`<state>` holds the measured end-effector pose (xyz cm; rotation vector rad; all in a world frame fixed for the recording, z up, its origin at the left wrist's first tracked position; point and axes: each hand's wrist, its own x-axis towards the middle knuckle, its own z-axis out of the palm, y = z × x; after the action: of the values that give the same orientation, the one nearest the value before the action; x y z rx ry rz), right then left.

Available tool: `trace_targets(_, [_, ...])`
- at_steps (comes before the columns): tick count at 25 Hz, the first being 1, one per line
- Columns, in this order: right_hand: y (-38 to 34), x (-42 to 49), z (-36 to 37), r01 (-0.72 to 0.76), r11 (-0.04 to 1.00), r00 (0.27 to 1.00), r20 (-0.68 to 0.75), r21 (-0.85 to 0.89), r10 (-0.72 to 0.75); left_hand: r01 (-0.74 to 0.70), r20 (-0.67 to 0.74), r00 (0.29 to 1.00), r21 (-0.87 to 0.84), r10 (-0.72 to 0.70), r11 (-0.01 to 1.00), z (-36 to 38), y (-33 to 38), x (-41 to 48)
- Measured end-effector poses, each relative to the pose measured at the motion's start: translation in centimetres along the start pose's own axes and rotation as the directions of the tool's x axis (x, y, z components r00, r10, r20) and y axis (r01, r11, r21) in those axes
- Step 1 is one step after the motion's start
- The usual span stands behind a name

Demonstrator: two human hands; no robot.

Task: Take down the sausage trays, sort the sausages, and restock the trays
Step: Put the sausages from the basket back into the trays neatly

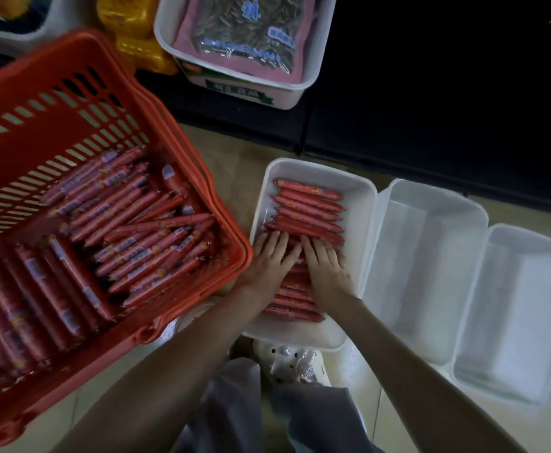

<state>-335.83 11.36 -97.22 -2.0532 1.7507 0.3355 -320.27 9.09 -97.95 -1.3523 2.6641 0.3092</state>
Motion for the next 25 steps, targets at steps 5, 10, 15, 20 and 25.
trace_targets(5, [-0.2,-0.6,1.4,0.0,0.999,0.997,0.071,-0.048,0.003,-0.004,0.222,0.975,0.055,-0.008,0.998,1.4,0.2,-0.4])
trace_targets(10, [-0.6,-1.5,2.3,-0.039,0.993,0.999,0.029,-0.109,0.042,0.005,0.109,0.994,0.189,-0.026,0.982,2.3,0.5,-1.0])
trace_targets(15, [-0.4,-0.6,2.4,-0.027,0.993,1.0,0.009,-0.116,0.028,0.019,-0.082,0.997,0.114,-0.01,0.993,3.0,0.8,-1.0])
trace_targets(20, [0.0,1.7,-0.4,-0.087,0.996,0.985,0.145,-0.023,0.09,0.086,-0.148,0.984,-0.077,-0.097,0.993,-2.3,1.2,-1.2])
trace_targets(25, [-3.3,1.5,-8.5,0.038,0.939,0.996,-0.085,0.342,-0.01,-0.028,-0.334,0.932,-0.454,-0.141,0.89,-15.5,1.6,-4.7])
